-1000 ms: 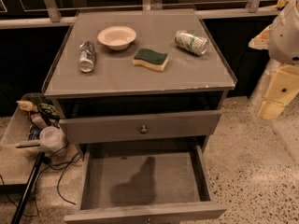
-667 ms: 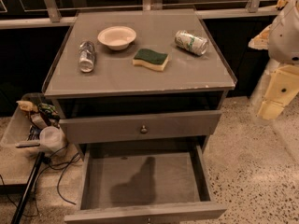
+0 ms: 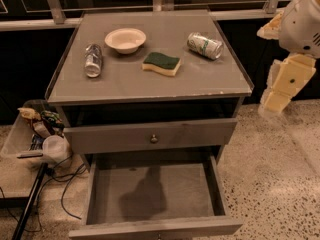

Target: Place sponge into middle drawer

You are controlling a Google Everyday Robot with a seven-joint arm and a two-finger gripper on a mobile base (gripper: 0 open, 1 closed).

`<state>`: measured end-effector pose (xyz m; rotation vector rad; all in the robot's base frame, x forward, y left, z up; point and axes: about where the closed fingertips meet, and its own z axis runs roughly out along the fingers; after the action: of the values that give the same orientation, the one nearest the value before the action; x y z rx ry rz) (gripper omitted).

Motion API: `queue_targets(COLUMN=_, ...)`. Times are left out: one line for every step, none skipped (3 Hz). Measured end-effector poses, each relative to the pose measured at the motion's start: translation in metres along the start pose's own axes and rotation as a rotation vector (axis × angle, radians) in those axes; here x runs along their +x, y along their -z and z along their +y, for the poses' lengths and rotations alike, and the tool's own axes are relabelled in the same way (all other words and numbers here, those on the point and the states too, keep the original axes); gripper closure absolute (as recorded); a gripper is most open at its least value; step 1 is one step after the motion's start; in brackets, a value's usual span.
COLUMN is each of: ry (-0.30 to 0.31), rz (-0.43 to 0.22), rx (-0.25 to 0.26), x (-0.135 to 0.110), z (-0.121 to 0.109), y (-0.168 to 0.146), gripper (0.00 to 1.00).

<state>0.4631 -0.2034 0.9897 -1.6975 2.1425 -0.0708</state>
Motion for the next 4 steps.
queue_targets(ry=0.026, rz=-0.052, rx=0.008, x=-0.024, z=-0.011, y=-0.006, gripper=0.00)
queue_targets(ry=0.024, rz=-0.100, rx=-0.029, x=-0.042, z=-0.042, y=-0.056, gripper=0.00)
queue_targets(ry=0.025, rz=-0.103, rx=-0.030, x=-0.043, z=-0.042, y=-0.057, gripper=0.00)
queue_targets(ry=0.039, rz=-0.134, rx=-0.031, x=-0.053, z=-0.055, y=-0.067, gripper=0.00)
